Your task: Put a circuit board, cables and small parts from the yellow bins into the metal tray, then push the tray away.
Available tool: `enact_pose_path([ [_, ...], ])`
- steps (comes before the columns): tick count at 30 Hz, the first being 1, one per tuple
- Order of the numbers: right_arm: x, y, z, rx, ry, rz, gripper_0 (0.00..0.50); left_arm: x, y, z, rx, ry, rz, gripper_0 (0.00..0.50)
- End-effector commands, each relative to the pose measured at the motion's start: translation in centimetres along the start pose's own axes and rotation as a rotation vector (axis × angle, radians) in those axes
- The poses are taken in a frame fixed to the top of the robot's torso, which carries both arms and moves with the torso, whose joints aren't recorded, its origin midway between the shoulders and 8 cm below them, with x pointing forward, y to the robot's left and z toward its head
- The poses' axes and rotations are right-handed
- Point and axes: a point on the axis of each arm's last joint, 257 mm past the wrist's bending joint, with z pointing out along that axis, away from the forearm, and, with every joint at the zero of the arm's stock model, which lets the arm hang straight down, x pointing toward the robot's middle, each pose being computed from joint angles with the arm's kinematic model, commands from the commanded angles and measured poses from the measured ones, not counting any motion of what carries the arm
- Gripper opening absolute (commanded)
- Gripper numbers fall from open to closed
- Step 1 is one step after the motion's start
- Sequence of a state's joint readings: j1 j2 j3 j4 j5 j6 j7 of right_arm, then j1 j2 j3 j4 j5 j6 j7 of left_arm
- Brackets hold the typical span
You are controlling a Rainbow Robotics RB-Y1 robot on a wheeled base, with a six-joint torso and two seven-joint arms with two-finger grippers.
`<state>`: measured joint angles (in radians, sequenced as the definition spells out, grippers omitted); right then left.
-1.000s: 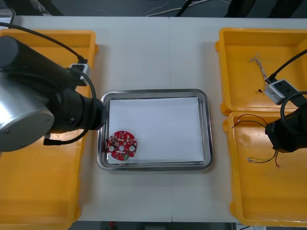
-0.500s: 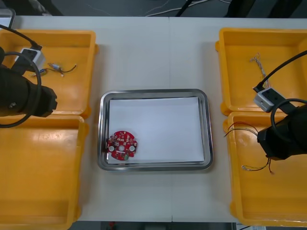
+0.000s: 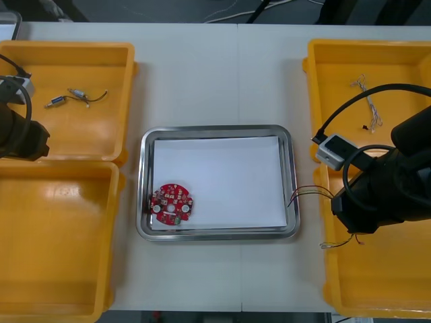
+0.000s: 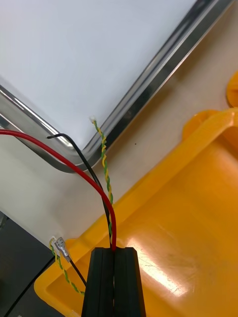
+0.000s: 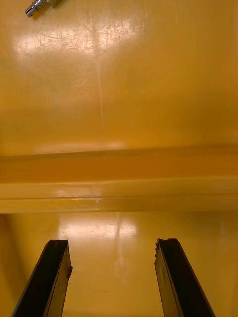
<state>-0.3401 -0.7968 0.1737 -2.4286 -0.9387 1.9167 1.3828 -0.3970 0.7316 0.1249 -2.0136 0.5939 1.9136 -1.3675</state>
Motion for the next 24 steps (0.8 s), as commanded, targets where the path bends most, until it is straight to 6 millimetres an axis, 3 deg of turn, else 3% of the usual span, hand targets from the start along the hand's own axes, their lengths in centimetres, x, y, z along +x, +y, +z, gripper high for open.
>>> enact_pose_path([
  [1, -1.5, 1.9, -0.3, 0.010, -0.017, -0.170, 0.000, -3.7, 2.9, -1.9, -0.052, -0.052, 0.029, 0.500],
  [11, -3.8, 3.7, 0.6, 0.031, -0.025, -0.325, 0.000, -7.4, 4.8, -0.9, -0.045, -0.076, 0.042, 0.500],
  [24, -8.3, 6.3, 3.9, 0.046, -0.049, -0.505, 0.000, -11.8, 6.6, 1.2, -0.013, -0.107, 0.156, 0.500],
])
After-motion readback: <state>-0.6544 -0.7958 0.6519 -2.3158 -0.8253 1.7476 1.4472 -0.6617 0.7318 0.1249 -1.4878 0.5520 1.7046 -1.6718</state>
